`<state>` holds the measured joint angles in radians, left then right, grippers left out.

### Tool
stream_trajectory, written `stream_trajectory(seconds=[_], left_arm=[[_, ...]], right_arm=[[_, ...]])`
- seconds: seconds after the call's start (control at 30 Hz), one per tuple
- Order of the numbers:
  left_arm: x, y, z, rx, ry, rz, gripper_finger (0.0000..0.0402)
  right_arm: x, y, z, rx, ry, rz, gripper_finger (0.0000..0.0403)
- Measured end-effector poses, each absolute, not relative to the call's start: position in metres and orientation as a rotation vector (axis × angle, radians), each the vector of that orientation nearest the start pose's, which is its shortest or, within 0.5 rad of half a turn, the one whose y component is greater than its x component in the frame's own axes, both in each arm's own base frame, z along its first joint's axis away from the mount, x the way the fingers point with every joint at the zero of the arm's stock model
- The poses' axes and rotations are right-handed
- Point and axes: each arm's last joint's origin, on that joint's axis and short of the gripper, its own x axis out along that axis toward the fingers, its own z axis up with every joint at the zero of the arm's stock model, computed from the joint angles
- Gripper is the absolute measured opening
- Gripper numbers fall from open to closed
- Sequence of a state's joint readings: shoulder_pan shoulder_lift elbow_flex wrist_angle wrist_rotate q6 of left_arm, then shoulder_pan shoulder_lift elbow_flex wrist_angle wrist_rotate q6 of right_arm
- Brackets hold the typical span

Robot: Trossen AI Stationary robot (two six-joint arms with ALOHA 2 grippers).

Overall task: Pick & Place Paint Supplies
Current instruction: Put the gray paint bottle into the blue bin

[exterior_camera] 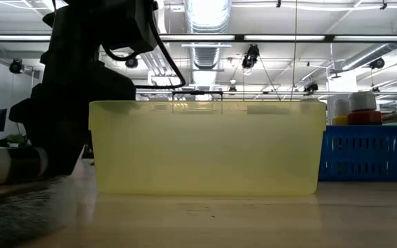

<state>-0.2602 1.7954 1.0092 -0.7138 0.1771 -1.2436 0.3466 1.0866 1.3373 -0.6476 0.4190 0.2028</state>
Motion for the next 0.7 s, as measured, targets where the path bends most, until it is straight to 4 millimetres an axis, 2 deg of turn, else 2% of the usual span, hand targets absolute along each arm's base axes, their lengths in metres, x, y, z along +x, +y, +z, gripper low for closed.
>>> stream_trajectory(seconds=[0.1,0.2,0.37,0.53,0.7], left_arm=[[0.288,-0.079,0.136,-0.890,1.520,0.600,0.0143],[0.282,-0.073,0.147,-0.862,1.526,0.580,0.0135],[0.267,-0.049,0.192,-0.879,1.421,0.569,0.0161],[0.242,-0.014,0.254,-0.996,1.056,0.598,0.0174],[0.223,0.018,0.315,-1.155,0.469,0.602,0.0165]], right_arm=[[0.199,0.059,0.419,0.052,0.360,-0.114,0.0182],[0.201,0.059,0.418,0.047,0.357,-0.138,0.0182],[0.202,0.058,0.420,0.034,0.338,-0.165,0.0182],[0.203,0.056,0.421,0.006,0.323,-0.213,0.0182],[0.208,0.056,0.418,-0.111,0.340,-0.229,0.0182]])
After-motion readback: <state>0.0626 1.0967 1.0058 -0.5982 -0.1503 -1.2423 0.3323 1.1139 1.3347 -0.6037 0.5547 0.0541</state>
